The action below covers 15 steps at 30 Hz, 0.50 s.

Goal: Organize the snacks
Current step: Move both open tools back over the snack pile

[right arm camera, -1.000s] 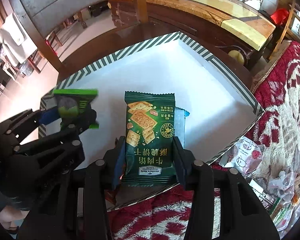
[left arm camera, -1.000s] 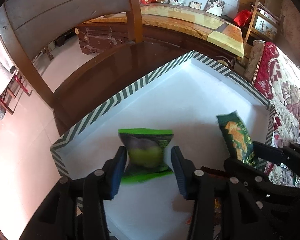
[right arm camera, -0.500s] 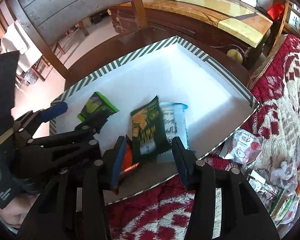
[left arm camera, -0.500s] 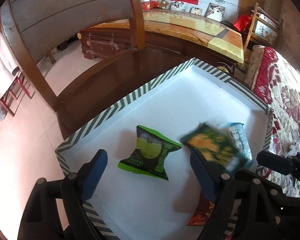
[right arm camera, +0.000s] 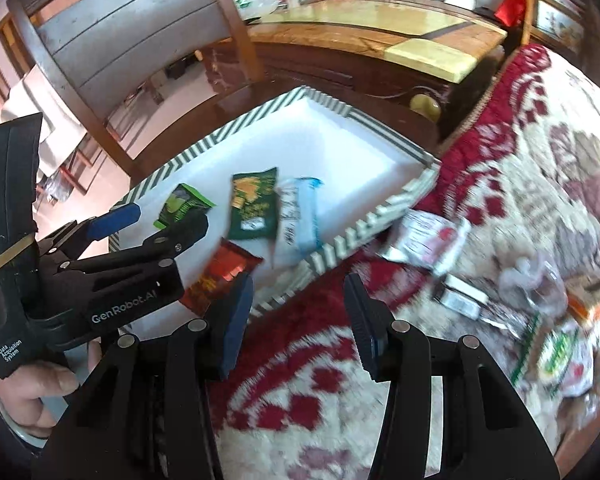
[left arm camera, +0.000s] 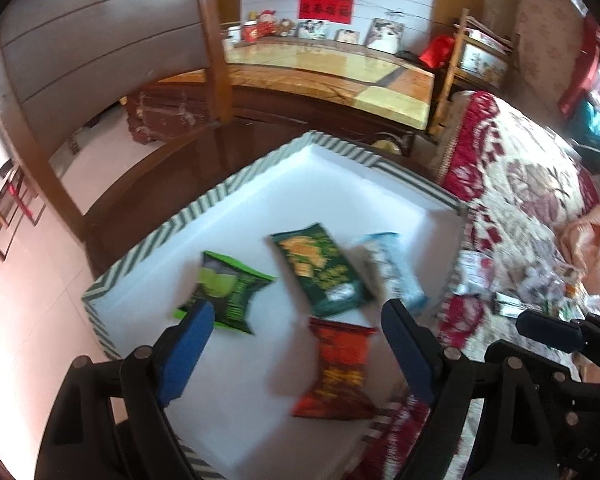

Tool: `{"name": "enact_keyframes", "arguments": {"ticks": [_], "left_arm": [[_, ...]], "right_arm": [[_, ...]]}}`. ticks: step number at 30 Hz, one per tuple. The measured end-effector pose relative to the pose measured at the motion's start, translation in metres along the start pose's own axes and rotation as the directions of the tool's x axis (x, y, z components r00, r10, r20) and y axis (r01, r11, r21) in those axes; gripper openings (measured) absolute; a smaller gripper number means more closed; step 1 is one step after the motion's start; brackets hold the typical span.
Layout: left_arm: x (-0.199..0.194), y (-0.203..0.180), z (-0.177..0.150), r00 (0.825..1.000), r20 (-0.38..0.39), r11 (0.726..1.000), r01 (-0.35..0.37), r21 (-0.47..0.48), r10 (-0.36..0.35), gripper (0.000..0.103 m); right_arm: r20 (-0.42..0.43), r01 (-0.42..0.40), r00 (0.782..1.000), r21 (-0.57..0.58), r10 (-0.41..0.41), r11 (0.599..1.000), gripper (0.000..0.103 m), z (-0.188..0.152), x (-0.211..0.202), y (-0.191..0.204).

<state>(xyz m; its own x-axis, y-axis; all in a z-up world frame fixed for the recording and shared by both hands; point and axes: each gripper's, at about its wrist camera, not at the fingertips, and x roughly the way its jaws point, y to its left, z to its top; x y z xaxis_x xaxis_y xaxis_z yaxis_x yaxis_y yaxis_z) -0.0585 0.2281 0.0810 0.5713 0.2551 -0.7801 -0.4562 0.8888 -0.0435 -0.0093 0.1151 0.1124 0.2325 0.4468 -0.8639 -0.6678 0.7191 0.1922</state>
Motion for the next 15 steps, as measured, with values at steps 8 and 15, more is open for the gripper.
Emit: {"name": "enact_keyframes", "arguments": {"ticks": [8,15], "left_arm": [[-0.018,-0.052,-0.007,0.997,0.017,0.992,0.069,0.106,-0.071,0.088],[-0.024,-0.097,-0.017,0.991,0.001,0.975,0.131,0.180,-0.133,0.088]], "right_arm": [[0.015,0.046,0.999,0.072,-0.047,0.996,0.047,-0.032,-0.030,-0.036],[0.029,0.087,0.995,0.147,-0.092,0.985,0.055,-0.062,-0.055,-0.073]]}}
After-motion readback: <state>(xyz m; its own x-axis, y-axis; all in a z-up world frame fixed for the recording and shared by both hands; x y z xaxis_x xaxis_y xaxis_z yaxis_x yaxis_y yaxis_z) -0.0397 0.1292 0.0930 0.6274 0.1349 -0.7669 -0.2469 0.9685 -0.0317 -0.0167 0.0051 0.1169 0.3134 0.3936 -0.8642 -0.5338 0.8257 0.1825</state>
